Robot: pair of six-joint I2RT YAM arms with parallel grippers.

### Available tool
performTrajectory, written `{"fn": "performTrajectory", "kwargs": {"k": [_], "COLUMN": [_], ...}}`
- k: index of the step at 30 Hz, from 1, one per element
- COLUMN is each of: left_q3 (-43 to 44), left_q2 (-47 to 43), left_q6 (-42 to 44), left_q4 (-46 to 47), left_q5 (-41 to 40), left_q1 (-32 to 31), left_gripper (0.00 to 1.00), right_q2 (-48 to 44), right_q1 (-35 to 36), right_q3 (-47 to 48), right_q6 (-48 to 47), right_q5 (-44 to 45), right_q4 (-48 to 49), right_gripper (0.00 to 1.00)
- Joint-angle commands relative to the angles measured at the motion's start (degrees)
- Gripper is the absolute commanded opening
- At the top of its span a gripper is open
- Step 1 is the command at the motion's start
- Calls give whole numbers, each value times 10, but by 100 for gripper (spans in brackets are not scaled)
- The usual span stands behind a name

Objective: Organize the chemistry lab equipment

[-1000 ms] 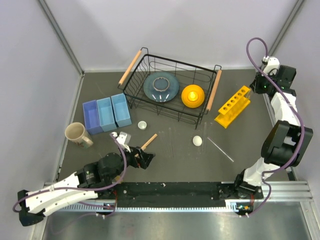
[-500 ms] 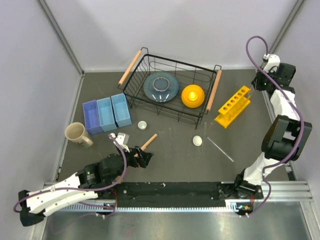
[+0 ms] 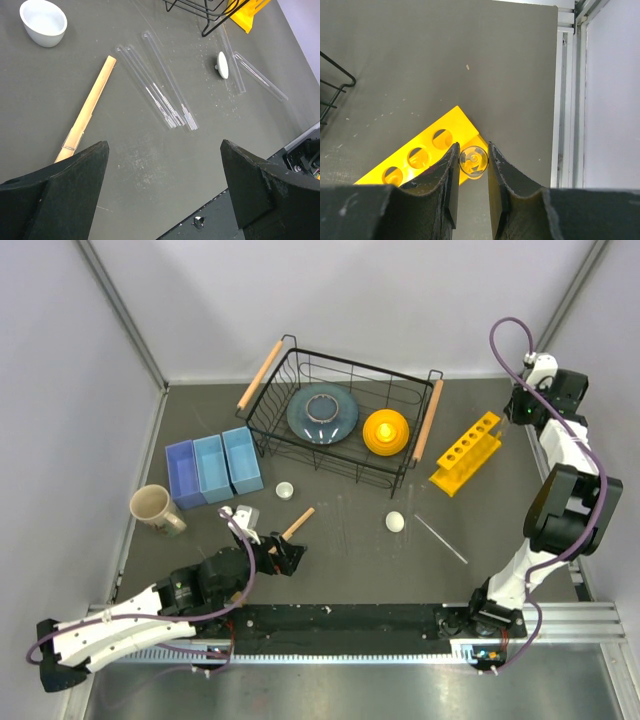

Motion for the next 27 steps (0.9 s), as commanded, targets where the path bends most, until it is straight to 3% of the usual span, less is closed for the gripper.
{"fn": "performTrajectory", "kwargs": {"k": [1,19,27], "left_q3": [5,10,13], "left_q2": [6,17,19], "left_q6": [-5,0,2], "left_q4": [17,22,24], "left_q5": [-6,0,1], "left_q1": [1,1,1], "left_gripper": [99,99,99], "right_q2": [12,35,19], "right_q1": [-10,-11,-11], "right_q3": [20,-32,-45], "right_q6": [-8,23,17], "right_q5": [-4,-36,-37], "right_q4": [28,55,47], "right_gripper": [17,23,37]}}
